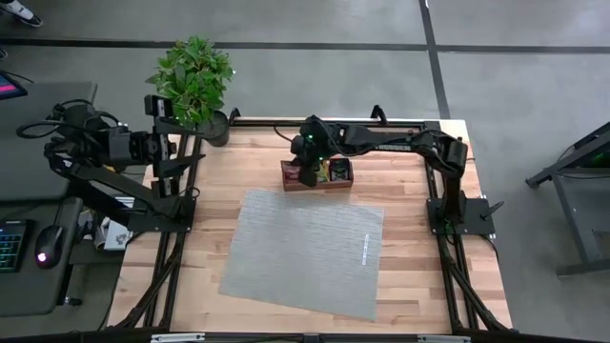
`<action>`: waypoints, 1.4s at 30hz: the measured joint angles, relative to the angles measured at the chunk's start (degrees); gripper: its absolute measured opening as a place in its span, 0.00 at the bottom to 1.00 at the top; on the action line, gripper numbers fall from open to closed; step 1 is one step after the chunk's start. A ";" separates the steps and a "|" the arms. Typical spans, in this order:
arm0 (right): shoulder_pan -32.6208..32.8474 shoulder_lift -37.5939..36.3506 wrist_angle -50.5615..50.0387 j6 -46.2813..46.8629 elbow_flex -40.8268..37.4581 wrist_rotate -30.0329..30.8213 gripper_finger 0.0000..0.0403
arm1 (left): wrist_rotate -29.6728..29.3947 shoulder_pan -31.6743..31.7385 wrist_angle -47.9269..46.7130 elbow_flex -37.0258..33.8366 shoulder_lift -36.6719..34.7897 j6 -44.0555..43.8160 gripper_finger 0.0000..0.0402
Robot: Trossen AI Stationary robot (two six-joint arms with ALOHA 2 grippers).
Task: Pick & Place Tea
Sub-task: Put the red tea bag into the left section of the wooden organizer
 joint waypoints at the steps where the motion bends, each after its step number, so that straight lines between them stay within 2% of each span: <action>1: -0.13 -0.03 0.36 -0.01 -0.64 -0.40 0.00 | -0.13 0.00 0.04 0.00 -0.02 0.00 0.42; 9: -0.10 -0.11 2.98 -0.77 -3.11 -0.02 0.00 | -0.41 0.00 0.13 0.00 -0.07 -0.03 0.42; 15: -0.12 -0.09 0.86 -2.85 -3.25 3.38 0.00 | -0.51 0.00 0.13 0.00 -0.06 -0.07 0.42; 27: -0.38 0.07 0.03 -5.05 -3.26 2.34 0.00 | -1.06 0.00 0.12 0.00 -0.07 -0.09 0.42; 30: -0.38 0.45 -0.91 -5.78 -3.25 0.53 0.00 | -1.06 0.00 -0.05 0.00 -0.07 -0.11 0.42; 42: -0.36 1.60 2.21 -6.54 -3.25 -0.22 0.00 | -2.62 0.02 -5.00 0.00 -1.34 0.31 0.42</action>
